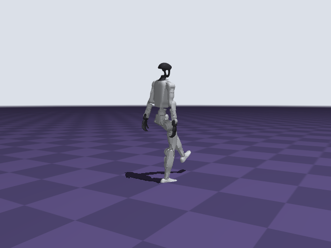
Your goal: In place motions
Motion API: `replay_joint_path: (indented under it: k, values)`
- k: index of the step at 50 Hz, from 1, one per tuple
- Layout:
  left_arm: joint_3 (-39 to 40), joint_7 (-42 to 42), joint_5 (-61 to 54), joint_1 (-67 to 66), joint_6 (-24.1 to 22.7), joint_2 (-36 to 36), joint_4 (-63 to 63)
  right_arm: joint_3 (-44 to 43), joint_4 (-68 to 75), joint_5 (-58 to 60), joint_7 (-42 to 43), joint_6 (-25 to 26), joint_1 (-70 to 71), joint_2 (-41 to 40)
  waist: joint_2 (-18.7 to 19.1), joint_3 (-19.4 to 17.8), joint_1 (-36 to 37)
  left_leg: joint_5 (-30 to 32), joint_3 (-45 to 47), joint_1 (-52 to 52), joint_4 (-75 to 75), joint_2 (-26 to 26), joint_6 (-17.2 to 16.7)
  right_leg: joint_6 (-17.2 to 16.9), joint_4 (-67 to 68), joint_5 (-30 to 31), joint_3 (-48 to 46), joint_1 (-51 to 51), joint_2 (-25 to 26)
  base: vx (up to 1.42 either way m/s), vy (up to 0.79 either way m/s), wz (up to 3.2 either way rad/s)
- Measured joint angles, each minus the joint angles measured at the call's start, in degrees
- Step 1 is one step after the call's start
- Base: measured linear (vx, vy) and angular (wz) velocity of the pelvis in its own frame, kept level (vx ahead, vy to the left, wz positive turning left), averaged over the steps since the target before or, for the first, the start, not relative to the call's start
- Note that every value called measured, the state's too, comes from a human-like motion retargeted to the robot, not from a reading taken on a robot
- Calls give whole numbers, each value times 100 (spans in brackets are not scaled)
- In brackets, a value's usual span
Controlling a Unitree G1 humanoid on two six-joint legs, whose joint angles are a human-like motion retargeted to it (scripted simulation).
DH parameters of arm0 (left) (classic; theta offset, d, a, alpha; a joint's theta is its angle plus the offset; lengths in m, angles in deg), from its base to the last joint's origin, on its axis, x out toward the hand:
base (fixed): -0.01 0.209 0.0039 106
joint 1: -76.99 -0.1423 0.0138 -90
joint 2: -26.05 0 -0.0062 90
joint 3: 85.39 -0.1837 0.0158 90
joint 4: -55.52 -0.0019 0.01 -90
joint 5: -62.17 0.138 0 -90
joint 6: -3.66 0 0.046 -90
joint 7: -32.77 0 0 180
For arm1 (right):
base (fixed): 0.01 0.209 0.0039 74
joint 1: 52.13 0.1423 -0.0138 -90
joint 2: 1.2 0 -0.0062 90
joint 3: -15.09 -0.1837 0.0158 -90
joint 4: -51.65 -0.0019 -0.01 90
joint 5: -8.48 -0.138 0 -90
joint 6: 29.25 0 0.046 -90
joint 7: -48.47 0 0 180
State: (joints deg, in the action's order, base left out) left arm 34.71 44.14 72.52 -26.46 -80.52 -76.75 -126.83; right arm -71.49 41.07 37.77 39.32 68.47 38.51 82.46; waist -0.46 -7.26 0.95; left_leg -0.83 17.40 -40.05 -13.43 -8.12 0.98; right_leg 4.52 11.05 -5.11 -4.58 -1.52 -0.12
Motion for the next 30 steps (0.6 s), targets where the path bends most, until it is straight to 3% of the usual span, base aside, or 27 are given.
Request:
replay_joint_path:
  k: [3,8,10,12,14,17,20,23,30]
  values:
    - [-9,-40,-97,154,15,117,136,-155,211,-18,69,52,-103,43,91,441,-379,-7,32,352,-972,72,112,-34,-143,22,-250,-234,10,10,-4,86]
    - [-82,-105,-279,443,-41,320,642,-339,691,-193,180,221,-181,129,69,843,-720,224,-70,1662,-1593,365,406,-96,-327,36,-514,-348,-82,16,-10,49]
    - [-100,-158,-326,465,-122,350,840,-349,767,-197,233,267,-303,126,144,1038,-807,634,-86,2409,-939,556,248,-123,-462,60,-536,-333,25,25,-11,16]
    - [-169,-182,-426,565,-143,431,991,-425,858,-132,235,316,-289,168,402,1144,-987,-168,262,3119,61,547,-321,-124,-453,-24,-673,-323,285,35,-10,39]
    - [-209,-183,-457,676,-129,448,1029,-478,875,-66,226,324,-331,196,604,1306,-1305,-177,708,3404,887,498,-178,-163,-558,-59,-876,-253,403,38,-12,106]
    - [-101,-136,-356,1104,-72,501,921,-562,881,-93,281,354,-257,115,792,1697,-2132,411,-113,3049,1435,658,-331,-266,-711,-104,-1503,-428,271,14,-13,179]
    - [-226,-120,-287,1513,-81,533,1066,-749,843,-448,448,175,-222,43,711,1630,-2127,374,-242,2899,1407,890,-100,-310,-768,-57,-1522,-397,190,7,-7,64]
    - [-672,22,-177,1727,-135,554,1452,-674,794,-876,219,129,-293,10,495,1579,-1606,233,-171,2921,1280,997,-17,-284,-817,34,-1593,-297,99,22,-19,1]
    - [-805,-49,-222,1275,-448,399,1648,-203,453,-155,46,179,69,-153,208,1504,-1105,88,179,3201,1312,1168,69,-314,-628,86,-1314,-290,-101,22,-7,-40]
